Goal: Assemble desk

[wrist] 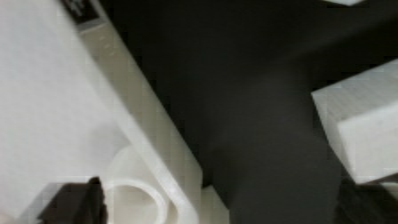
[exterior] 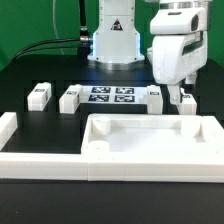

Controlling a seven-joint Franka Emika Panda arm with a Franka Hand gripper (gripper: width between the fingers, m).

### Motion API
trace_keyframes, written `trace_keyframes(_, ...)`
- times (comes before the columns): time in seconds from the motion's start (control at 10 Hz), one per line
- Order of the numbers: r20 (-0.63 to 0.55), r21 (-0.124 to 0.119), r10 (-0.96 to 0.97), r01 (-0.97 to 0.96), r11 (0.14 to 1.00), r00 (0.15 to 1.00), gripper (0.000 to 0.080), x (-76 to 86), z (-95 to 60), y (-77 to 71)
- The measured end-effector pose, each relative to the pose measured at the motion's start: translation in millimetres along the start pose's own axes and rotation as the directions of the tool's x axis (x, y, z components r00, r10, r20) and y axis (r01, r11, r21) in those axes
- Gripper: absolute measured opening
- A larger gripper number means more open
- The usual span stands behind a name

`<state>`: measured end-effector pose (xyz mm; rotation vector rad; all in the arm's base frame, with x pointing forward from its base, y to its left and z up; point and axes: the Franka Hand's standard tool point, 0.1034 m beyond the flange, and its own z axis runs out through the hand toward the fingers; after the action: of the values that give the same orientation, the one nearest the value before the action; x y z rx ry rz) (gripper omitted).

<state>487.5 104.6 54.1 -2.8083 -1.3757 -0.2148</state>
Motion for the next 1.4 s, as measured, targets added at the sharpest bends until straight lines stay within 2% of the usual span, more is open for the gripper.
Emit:
trace_keyframes(0.2, 0.013, 0.018, 0.345, -0.345, 0.938, 0.938, 0.0649, -8.9, 2.3, -22.8)
trace_keyframes(0.4, -0.001, 0.025, 0.457, -0.457, 0.889, 0.889, 0.0649, -8.1, 5.5, -25.8)
trace_keyframes(0.6, 0.003, 0.036, 0.620, -0.620, 0.784, 0.784, 0.0649, -7.1, 5.8, -27.3)
trace_keyframes(0.7, 0.005, 0.038, 0.644, -0.644, 0.764, 0.765, 0.0649, -7.0, 6.0, -27.7)
trace_keyframes(0.9, 0.036, 0.042, 0.818, -0.818, 0.573, 0.575, 0.0649, -8.7, 4.5, -31.4)
trace_keyframes(1.0, 0.046, 0.038, 0.849, -0.850, 0.525, 0.527, 0.0649, -4.1, 1.9, -37.5)
trace_keyframes(1.3, 0.078, 0.033, 0.835, -0.838, 0.544, 0.545, 0.0649, -5.6, 3.1, -41.0)
trace_keyframes(1.4, 0.169, 0.022, 0.819, -0.832, 0.554, 0.549, 0.0649, -10.1, 3.5, -43.3)
